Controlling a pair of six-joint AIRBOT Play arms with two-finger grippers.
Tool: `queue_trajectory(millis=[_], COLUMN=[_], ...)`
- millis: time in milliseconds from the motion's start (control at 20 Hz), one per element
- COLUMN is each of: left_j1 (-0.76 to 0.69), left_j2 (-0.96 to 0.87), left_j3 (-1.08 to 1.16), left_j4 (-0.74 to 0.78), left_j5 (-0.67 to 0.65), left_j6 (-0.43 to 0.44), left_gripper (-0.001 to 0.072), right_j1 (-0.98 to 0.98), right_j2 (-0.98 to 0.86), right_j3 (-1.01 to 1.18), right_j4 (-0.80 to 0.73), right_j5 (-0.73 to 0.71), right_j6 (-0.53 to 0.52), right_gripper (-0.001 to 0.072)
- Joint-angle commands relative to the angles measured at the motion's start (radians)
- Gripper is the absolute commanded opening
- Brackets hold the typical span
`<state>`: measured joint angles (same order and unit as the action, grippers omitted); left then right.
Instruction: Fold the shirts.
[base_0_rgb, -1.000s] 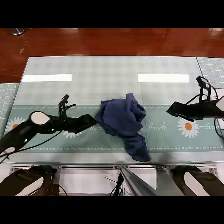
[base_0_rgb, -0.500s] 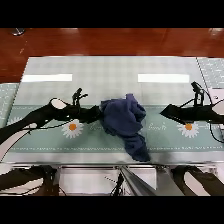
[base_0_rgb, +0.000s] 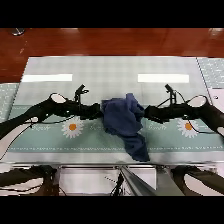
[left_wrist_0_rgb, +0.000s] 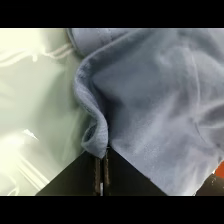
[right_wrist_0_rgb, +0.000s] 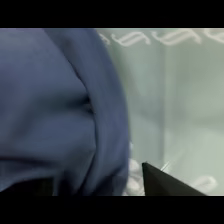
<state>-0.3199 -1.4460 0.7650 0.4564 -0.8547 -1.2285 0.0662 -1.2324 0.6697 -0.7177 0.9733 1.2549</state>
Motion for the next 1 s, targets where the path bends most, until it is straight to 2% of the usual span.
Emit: queue_trajectory(millis=[0, 150, 200, 250, 300, 350, 500, 650, 750, 850, 950], left_j1=[0.008, 0.008, 0.008, 0.008, 0.008, 0.01, 0.095, 0.225, 0.297, 0.344, 0.379], left_j2=[-0.002, -0.002, -0.002, -0.002, -0.002, -0.002, 0.033, 0.156, 0.241, 0.301, 0.354], left_j3=[0.003, 0.003, 0.003, 0.003, 0.003, 0.004, 0.064, 0.254, 0.442, 0.663, 0.863], left_j4=[-0.001, -0.001, -0.001, -0.001, -0.001, -0.001, -0.002, -0.058, -0.141, -0.146, -0.12], left_j5=[-0.03, -0.03, -0.032, -0.035, -0.037, -0.043, -0.142, -0.164, -0.132, -0.124, -0.126], left_j6=[0.006, 0.006, 0.006, 0.006, 0.006, 0.006, 0.055, 0.053, 0.053, 0.028, 0.0], left_gripper=[0.0024, 0.0024, 0.0024, 0.0024, 0.0024, 0.0024, 0.0024, 0.0023, 0.0023, 0.0023, 0.0023], right_j1=[0.116, 0.187, 0.201, 0.21, 0.21, 0.208, 0.156, 0.069, 0.028, 0.016, 0.016], right_j2=[-0.14, -0.231, -0.251, -0.27, -0.282, -0.285, -0.258, -0.173, -0.14, -0.12, -0.042], right_j3=[0.093, 0.185, 0.206, 0.228, 0.245, 0.264, 0.431, 0.792, 1.092, 1.415, 1.562], right_j4=[0.039, 0.038, 0.038, 0.036, 0.036, 0.026, -0.123, -0.3, -0.316, -0.333, -0.332], right_j5=[-0.042, -0.043, -0.043, -0.043, -0.04, -0.033, 0.137, 0.246, 0.288, 0.371, 0.402], right_j6=[-0.023, -0.023, -0.023, -0.023, -0.023, -0.023, -0.005, 0.119, 0.15, 0.175, 0.18], right_gripper=[0.062, 0.0618, 0.0579, 0.0363, 0.0087, 0.0028, 0.0027, 0.0026, 0.0026, 0.0026, 0.0026])
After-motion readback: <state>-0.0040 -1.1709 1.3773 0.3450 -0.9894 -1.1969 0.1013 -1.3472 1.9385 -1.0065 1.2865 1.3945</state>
